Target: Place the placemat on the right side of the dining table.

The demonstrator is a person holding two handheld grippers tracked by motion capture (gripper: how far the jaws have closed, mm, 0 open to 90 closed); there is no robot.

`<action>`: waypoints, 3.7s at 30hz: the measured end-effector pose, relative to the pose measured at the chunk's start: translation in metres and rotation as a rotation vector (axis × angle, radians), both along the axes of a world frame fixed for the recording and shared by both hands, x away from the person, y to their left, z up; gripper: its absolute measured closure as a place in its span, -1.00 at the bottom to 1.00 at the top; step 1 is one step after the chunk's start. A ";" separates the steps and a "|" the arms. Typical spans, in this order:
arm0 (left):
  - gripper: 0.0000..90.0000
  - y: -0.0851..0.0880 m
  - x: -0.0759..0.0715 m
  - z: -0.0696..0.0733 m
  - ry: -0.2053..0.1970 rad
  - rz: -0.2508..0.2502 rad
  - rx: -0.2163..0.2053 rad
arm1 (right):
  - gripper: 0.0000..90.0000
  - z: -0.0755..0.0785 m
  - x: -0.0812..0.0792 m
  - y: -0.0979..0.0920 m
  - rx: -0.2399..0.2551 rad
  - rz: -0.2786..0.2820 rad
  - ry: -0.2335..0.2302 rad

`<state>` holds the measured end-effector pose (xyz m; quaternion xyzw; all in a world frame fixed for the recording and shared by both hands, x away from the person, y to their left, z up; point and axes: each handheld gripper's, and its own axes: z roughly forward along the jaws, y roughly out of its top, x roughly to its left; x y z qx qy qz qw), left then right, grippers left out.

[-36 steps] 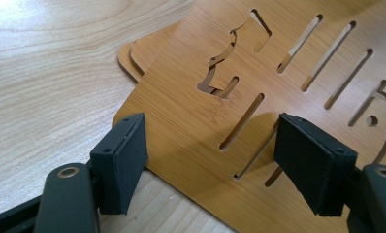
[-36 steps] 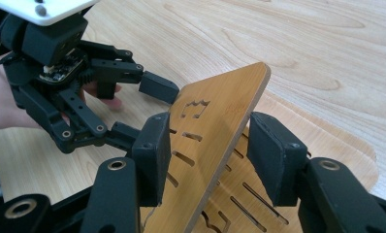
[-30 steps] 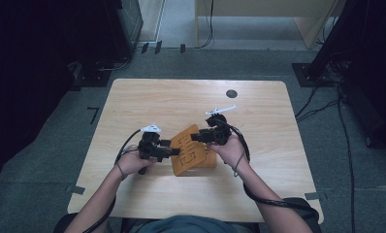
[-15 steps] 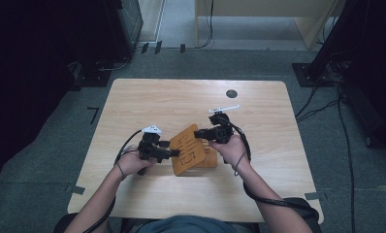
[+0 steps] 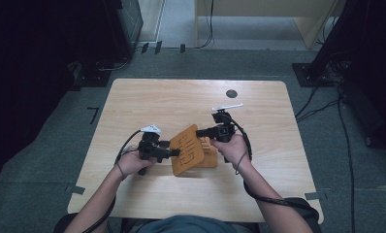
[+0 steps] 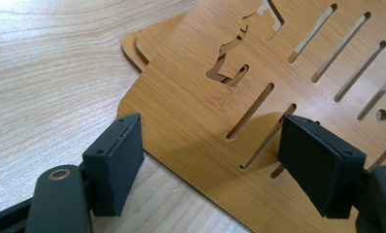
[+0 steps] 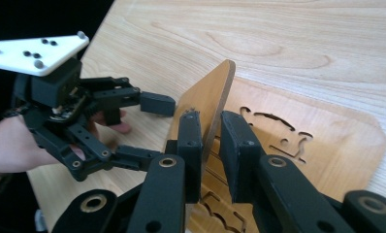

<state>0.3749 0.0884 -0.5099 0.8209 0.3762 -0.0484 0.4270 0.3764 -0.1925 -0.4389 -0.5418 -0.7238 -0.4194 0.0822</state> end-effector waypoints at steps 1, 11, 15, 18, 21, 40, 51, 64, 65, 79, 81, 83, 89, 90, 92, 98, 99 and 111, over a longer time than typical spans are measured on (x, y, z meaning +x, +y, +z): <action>-0.48 0.000 0.000 0.000 -0.010 -0.002 0.003 | 0.66 -0.002 0.000 -0.001 0.030 -0.006 0.005; -0.44 -0.014 -0.007 -0.002 -0.006 -0.075 -0.017 | 0.56 -0.029 -0.008 0.031 0.005 0.069 0.059; -0.43 -0.012 -0.007 -0.001 -0.030 -0.093 0.004 | 0.65 -0.025 -0.011 0.041 -0.024 0.077 0.034; -0.43 -0.011 -0.006 -0.001 -0.024 -0.077 0.006 | 0.81 -0.019 -0.007 0.032 -0.018 0.059 0.025; -0.44 -0.011 -0.006 0.000 -0.029 -0.074 0.023 | 0.85 -0.018 -0.006 0.030 -0.020 0.059 0.051; -0.45 0.004 0.000 0.014 -0.083 0.001 0.002 | 0.94 0.012 -0.001 0.007 0.031 0.051 -0.063; -0.45 0.004 0.002 0.012 -0.083 0.015 0.024 | 0.94 0.020 0.000 -0.001 -0.004 0.032 -0.108; -0.46 0.005 0.004 0.009 -0.083 0.039 0.053 | 0.94 0.020 0.005 -0.017 -0.038 -0.011 -0.116; -0.46 0.005 0.004 0.009 -0.081 0.042 0.056 | 0.94 0.020 0.005 -0.018 -0.038 -0.013 -0.116; -0.46 0.004 0.007 0.009 -0.100 0.058 0.088 | 0.94 0.022 0.009 -0.038 -0.059 -0.062 -0.124; -0.46 0.003 0.008 0.009 -0.100 0.057 0.092 | 0.94 0.023 0.009 -0.040 -0.069 -0.071 -0.130; -0.47 0.003 0.008 0.009 -0.103 0.056 0.090 | 0.94 0.023 0.009 -0.043 -0.072 -0.080 -0.130; -0.47 0.002 0.011 0.008 -0.098 0.062 0.106 | 0.94 0.025 0.008 -0.050 -0.088 -0.101 -0.144; -0.47 0.002 0.011 0.008 -0.100 0.062 0.109 | 0.94 0.025 0.008 -0.051 -0.092 -0.104 -0.145; -0.47 0.001 0.011 0.008 -0.103 0.062 0.112 | 0.94 0.025 0.008 -0.054 -0.100 -0.114 -0.149; -0.47 0.000 0.014 0.007 -0.109 0.062 0.118 | 0.94 0.025 0.007 -0.065 -0.112 -0.144 -0.155; -0.47 0.000 0.014 0.007 -0.109 0.063 0.119 | 0.94 0.025 0.007 -0.067 -0.112 -0.149 -0.154; -0.48 0.005 0.016 0.006 -0.123 0.077 0.155 | 0.94 0.024 0.011 -0.086 -0.124 -0.198 -0.150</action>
